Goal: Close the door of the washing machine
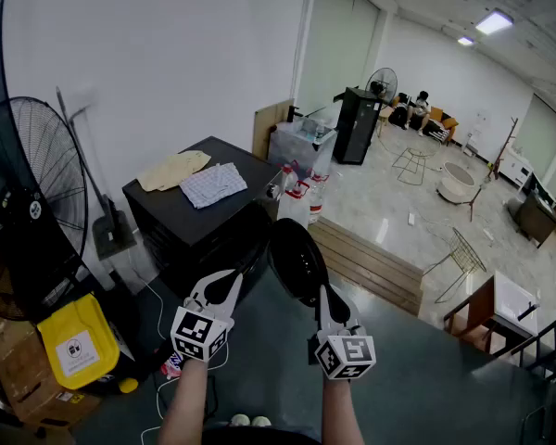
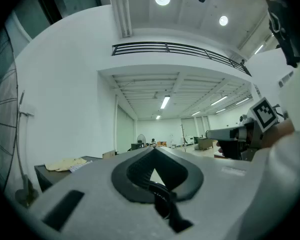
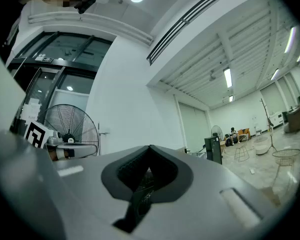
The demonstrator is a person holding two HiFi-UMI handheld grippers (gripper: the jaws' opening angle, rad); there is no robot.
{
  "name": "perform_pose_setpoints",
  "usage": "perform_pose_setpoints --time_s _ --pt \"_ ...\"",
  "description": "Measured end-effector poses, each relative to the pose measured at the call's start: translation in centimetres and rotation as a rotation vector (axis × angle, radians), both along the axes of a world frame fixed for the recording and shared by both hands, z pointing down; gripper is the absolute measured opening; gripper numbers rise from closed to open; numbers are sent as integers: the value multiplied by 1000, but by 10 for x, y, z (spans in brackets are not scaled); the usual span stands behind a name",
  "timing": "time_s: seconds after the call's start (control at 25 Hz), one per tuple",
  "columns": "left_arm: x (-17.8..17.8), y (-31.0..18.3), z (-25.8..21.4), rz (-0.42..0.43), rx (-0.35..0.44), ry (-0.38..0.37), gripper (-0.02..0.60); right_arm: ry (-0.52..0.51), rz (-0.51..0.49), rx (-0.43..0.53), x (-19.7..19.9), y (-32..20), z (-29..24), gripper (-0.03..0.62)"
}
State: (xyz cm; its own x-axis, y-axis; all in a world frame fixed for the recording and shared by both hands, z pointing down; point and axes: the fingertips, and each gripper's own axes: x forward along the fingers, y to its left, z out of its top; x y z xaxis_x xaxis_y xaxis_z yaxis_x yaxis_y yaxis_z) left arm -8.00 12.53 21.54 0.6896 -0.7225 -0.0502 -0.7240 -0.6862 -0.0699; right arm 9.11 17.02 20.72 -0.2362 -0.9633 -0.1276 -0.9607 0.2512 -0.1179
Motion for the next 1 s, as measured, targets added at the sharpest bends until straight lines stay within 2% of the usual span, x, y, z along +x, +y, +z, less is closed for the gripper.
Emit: perform_pose_setpoints --time_s 0.84,0.88,0.96,1.0 --pt "-7 -4 10 -11 -18 -7 -2 -22 -27 -22 -7 -6 14 9" --pt "-7 -4 10 -12 -20 -8 -2 -23 -27 -21 -7 -6 14 52" --pt "-7 -2 10 -12 -21 -9 -2 -21 -23 -14 -5 -5 13 83" --pt "-6 -2 10 -12 -21 -9 -2 -22 -22 -9 -4 -4 12 120"
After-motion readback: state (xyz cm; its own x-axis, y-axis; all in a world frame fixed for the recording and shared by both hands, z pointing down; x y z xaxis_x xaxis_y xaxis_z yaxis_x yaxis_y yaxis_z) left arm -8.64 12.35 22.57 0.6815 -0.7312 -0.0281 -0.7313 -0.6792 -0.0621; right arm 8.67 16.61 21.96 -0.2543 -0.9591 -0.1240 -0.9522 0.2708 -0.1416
